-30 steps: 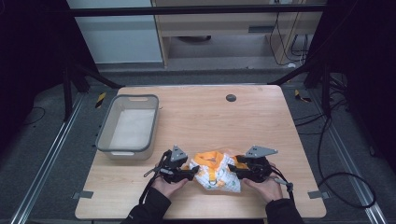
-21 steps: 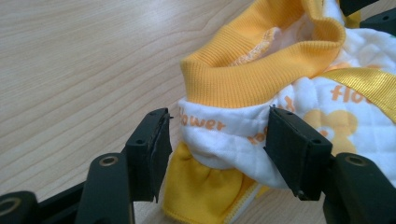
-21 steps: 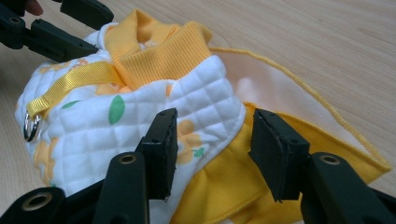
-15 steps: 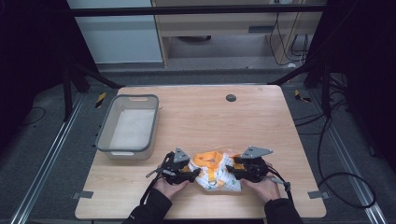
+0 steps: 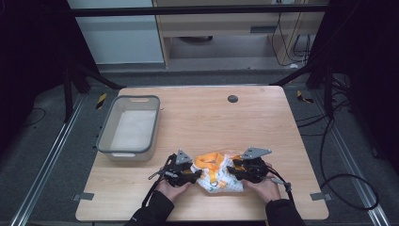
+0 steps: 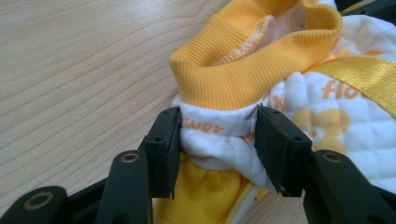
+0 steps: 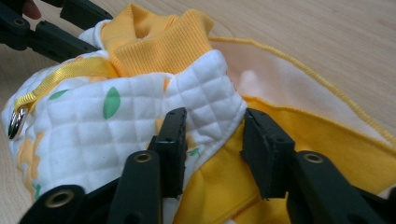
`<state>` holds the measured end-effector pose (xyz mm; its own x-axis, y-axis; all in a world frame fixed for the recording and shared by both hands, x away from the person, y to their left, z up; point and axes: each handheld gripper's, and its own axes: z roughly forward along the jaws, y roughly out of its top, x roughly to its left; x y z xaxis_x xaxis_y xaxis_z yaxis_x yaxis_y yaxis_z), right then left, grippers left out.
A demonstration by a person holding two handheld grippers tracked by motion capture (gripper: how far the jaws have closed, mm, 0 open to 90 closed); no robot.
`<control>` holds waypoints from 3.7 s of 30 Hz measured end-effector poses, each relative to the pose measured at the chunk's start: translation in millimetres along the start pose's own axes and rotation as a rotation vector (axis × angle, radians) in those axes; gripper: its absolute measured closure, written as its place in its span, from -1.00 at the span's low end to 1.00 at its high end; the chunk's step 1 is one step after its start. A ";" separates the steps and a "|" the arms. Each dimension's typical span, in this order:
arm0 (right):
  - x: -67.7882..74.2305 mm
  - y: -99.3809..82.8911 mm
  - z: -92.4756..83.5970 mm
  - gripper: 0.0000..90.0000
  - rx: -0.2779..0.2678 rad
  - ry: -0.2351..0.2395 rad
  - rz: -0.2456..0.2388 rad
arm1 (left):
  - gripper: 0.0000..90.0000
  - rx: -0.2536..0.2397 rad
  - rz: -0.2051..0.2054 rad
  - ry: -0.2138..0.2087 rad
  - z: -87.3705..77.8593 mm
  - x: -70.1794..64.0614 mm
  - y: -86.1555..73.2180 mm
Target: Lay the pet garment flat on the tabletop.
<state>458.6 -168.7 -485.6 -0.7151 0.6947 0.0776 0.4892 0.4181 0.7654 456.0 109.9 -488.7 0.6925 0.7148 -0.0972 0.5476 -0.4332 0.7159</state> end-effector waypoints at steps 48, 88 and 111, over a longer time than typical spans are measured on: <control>-0.7 6.1 -8.6 0.86 -0.016 -0.025 -0.009 | 0.86 -0.063 -0.002 0.005 -16.3 -6.3 6.2; 9.5 34.1 -67.4 0.88 -0.239 -0.032 0.009 | 0.86 -0.267 0.012 0.013 -72.0 -19.5 43.9; -2.5 78.1 -75.0 0.88 -0.353 -0.113 0.029 | 0.86 -0.378 -0.028 0.039 -91.3 -6.9 91.1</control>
<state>461.2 -181.6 -378.1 -0.6344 0.7716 0.0463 0.2916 0.1833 0.9388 458.3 115.6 -359.6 0.6572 0.7472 -0.0989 0.3486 -0.1851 0.9188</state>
